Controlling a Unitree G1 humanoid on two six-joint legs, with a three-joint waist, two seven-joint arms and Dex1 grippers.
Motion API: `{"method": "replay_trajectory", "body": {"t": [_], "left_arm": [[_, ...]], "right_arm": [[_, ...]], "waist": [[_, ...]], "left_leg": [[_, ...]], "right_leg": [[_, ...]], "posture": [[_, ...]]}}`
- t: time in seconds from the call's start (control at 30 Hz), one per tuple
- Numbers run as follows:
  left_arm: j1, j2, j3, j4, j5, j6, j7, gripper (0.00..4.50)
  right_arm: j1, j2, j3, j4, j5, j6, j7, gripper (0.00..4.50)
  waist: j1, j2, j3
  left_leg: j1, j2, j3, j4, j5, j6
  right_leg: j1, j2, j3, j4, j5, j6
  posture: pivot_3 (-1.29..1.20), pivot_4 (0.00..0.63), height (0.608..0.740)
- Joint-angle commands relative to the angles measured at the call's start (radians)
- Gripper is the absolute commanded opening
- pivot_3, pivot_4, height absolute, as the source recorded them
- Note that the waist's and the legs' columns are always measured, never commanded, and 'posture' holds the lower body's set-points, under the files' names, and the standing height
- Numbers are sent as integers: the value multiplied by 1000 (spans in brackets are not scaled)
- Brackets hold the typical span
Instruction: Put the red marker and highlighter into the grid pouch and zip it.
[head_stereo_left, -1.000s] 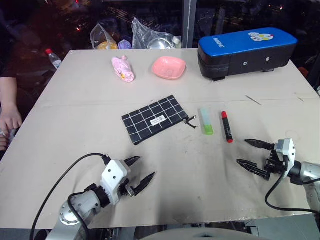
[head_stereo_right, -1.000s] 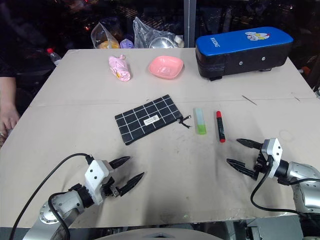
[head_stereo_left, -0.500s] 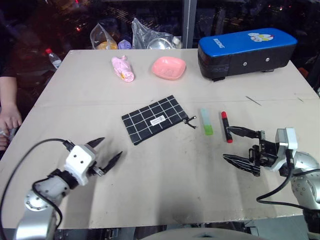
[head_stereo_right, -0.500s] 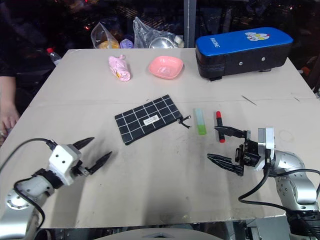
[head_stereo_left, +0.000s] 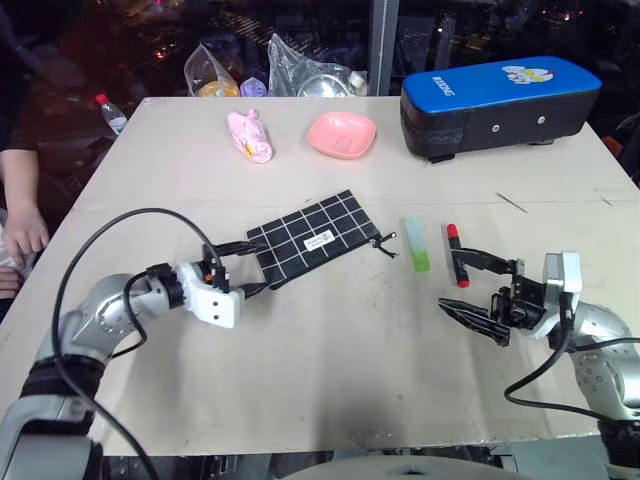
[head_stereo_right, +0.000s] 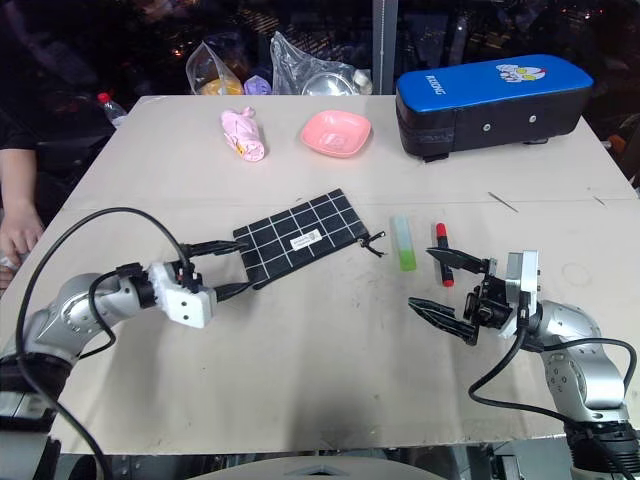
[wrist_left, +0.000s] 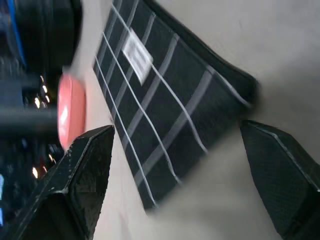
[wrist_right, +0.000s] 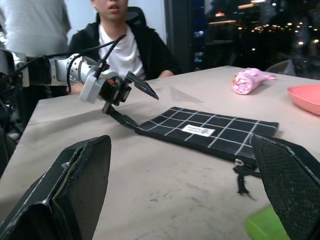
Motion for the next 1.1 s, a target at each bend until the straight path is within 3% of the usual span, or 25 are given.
{"method": "replay_trajectory", "body": {"t": [0.03, 0.23, 0.37, 0.53, 0.9, 1.1], "left_arm": [[-99, -32, -84, 105, 92, -68, 65, 4046], [-276, -111, -147, 258, 146, -102, 205, 4046], [-271, -167, -124, 278, 59, -59, 250, 4046], [-247, -207, -118, 234, 64, -12, 340, 4046], [-289, -288, -180, 156, 274, 279, 579, 4046], [-347, -323, -258, 172, 337, 317, 617, 4046]], "right_arm": [[-5, 1, -9, -57, 8, 3, -23, 4500], [2, 7, -8, -81, 7, 8, -54, 4500], [4, 8, -11, -87, 7, 6, -65, 4500], [3, 13, -2, -89, 4, 4, -76, 4500], [-8, 21, 2, -68, -8, -6, -70, 4500], [-7, 24, 0, -57, -12, -13, -63, 4500]], "waist": [[4, 0, 0], [8, 0, 0], [-12, -1, 0], [-19, -1, 0], [-18, -2, 0], [-18, -2, 0]], "left_leg": [[0, 0, 0, 0, 0, 0], [-1, -1, 0, 3, 0, 0], [-1, 0, 1, 3, 0, 0], [-1, 0, 0, 3, 0, 0], [-1, -1, 0, 3, 0, 0], [-1, -1, 0, 3, 0, 0]], "right_leg": [[0, 0, 0, 1, 0, 0], [1, 0, 0, 1, -1, 4], [0, 1, 1, 1, 1, 1], [0, 1, 0, 1, 0, 1], [0, 1, 0, 1, 1, 1], [0, 1, 1, 1, 1, 1]], "posture": [[0, 150, 740], [0, 150, 740], [0, 150, 740], [0, 150, 740], [0, 150, 740], [0, 150, 740]]}}
